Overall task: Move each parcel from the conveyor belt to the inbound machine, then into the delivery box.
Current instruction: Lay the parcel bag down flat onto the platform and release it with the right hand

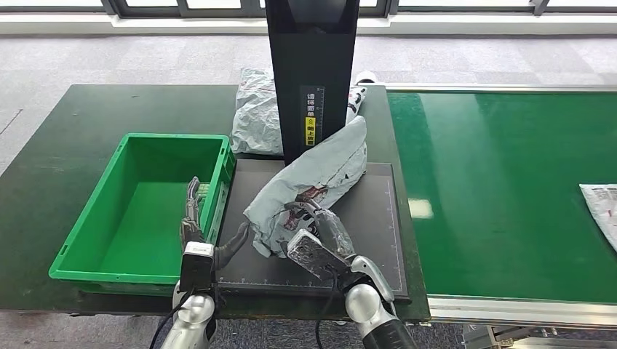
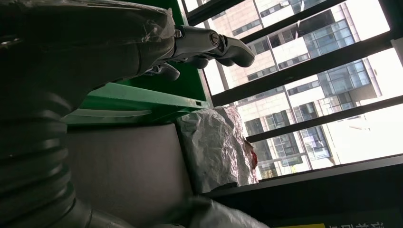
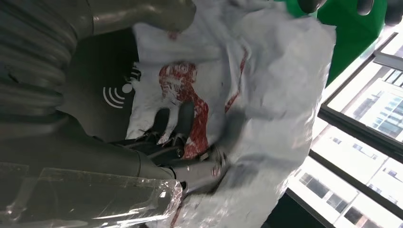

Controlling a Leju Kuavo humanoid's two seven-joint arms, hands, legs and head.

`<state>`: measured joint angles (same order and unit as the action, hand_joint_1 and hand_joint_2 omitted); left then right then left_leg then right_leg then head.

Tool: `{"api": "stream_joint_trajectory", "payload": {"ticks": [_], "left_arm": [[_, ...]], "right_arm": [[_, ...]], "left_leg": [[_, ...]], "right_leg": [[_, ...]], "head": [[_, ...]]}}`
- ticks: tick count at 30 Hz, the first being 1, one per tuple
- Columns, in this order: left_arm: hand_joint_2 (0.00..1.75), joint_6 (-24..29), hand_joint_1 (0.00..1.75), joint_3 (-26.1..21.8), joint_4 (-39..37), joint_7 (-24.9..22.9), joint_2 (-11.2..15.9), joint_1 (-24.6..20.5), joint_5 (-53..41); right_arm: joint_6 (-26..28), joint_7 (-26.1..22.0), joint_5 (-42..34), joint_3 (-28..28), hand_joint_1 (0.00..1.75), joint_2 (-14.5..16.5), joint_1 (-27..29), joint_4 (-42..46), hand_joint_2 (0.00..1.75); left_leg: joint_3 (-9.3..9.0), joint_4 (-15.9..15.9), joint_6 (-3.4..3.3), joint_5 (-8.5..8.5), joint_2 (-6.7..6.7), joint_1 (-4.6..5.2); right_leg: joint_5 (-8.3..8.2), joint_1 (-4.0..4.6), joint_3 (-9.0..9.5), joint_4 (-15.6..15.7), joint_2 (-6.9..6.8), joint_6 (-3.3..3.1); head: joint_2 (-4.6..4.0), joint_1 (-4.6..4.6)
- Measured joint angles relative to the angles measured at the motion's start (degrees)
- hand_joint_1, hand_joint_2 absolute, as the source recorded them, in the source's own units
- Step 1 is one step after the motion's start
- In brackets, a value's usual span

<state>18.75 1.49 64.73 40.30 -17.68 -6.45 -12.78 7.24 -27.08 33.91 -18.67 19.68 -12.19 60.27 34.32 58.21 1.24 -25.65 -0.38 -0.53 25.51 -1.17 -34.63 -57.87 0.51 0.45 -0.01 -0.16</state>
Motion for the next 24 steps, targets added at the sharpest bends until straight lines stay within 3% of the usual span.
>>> {"api": "stream_joint_trajectory", "payload": {"ticks": [4,8,15,16,19,20,21,24], "left_arm": [[1.75,0.00,0.00,0.04,-0.22,0.00,0.00,-0.04,0.08],[1.75,0.00,0.00,0.04,-0.33,0.00,0.00,-0.06,0.08],[1.75,0.08,0.00,0.04,-0.37,0.00,0.00,-0.06,0.06],[1.75,0.28,0.00,0.04,-0.39,0.00,0.00,-0.06,0.04],[1.75,3.12,0.00,0.15,-0.64,0.00,0.01,-0.14,-0.20],[1.75,4.26,0.00,0.23,-0.75,0.00,0.01,-0.19,-0.35],[1.75,5.06,0.00,0.34,-0.83,0.00,0.01,-0.24,-0.55],[1.75,7.03,0.00,1.00,-0.77,-0.02,0.02,-0.41,-2.34]], "right_arm": [[0.24,0.02,-0.96,-0.02,0.00,0.02,-0.23,-0.83,1.75],[0.56,0.02,-0.98,-0.02,0.00,0.02,-0.42,-1.34,0.00],[1.78,-0.61,-0.72,-0.01,0.00,0.03,-0.54,-1.54,0.00],[4.79,-2.21,-0.48,0.03,0.00,0.04,-0.52,-1.26,0.44],[25.62,-11.06,0.37,0.60,0.00,-0.14,1.45,9.16,1.75],[30.57,-12.67,1.17,0.77,0.00,-0.26,2.33,13.83,1.75],[32.06,-12.81,2.49,0.81,0.00,-0.36,2.92,16.93,1.75],[32.65,-12.86,4.87,1.82,0.00,-0.64,4.68,24.61,1.75]], "left_leg": [[-0.02,0.00,0.01,0.00,0.01,0.00],[-0.02,0.00,0.03,0.02,0.01,0.00],[-0.03,0.00,0.04,0.03,0.01,0.00],[-0.03,0.00,0.04,0.04,0.01,0.00],[-0.05,0.01,0.07,0.04,0.07,0.00],[-0.07,0.01,0.08,0.04,0.12,0.00],[-0.08,0.01,0.09,0.03,0.16,0.00],[-0.07,0.02,0.10,0.02,0.24,0.00]], "right_leg": [[0.00,0.00,0.00,0.00,0.00,0.00],[-0.01,0.00,-0.01,0.00,0.01,-0.01],[-0.01,0.00,-0.01,0.00,0.01,-0.01],[-0.02,0.00,-0.02,0.00,0.01,-0.02],[-0.05,0.00,-0.08,0.00,0.08,-0.06],[-0.06,0.00,-0.11,0.00,0.14,-0.07],[-0.07,0.00,-0.14,0.00,0.21,-0.09],[-0.08,0.00,-0.20,0.00,0.32,-0.10]], "head": [[0.00,0.01],[0.00,0.01],[0.00,0.01],[0.00,0.01],[0.00,0.01],[0.00,0.01],[0.00,0.00],[0.00,-0.01]]}}
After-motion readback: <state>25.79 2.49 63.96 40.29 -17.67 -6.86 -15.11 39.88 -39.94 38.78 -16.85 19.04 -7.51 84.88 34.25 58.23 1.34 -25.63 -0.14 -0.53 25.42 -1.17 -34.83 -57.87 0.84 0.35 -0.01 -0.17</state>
